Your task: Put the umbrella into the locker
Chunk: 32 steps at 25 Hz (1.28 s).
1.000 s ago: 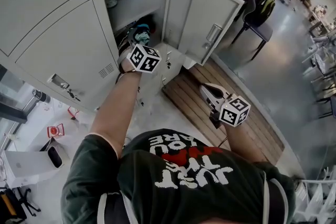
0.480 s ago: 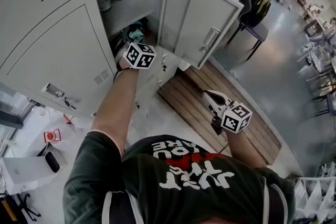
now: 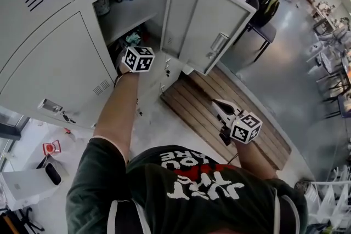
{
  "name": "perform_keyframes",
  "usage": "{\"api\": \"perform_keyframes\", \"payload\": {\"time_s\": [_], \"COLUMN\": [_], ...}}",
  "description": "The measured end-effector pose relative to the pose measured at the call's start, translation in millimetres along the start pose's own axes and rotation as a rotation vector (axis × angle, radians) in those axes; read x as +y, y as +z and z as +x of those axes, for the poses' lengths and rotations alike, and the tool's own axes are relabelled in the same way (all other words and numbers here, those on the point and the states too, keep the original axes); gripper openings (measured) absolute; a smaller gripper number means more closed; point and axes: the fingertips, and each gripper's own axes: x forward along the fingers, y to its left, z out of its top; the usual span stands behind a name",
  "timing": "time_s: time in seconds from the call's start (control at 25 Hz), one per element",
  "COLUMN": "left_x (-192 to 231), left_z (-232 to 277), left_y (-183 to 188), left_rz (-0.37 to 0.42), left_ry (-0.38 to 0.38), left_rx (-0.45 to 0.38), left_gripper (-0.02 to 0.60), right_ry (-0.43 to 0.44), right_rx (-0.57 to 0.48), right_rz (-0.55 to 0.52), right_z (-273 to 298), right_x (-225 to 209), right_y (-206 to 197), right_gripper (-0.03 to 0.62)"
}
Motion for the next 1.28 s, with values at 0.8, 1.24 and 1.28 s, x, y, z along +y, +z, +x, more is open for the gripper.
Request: {"api": "perform_keyframes", "payload": {"time_s": [0.8,1.24,1.28], "left_x": [-21.8,-51.5,-52.3], "left_z": [29.6,29.9,29.1], "left_y": [-83.4,-120.2,-119.6], "left_rz": [-0.226,-0.350,-0.351], "left_ry": [-0.105,-0.243,-0.247], "left_rx": [0.315,0.506,0.504], "left_gripper": [0.284,0.426,0.433], "right_ry": [0.030,0.028,0.028], "right_rx": [0.007,-0.001,-0.002], "right_rz": [0.026,0.037,0.038], "right_z": [19.1,15.2,14.7], "right_x": [-5.0,-8.5,-8.0], "right_y": [0.0,-0.3,-0.5], "right_gripper": [0.035,0.035,0.035]}}
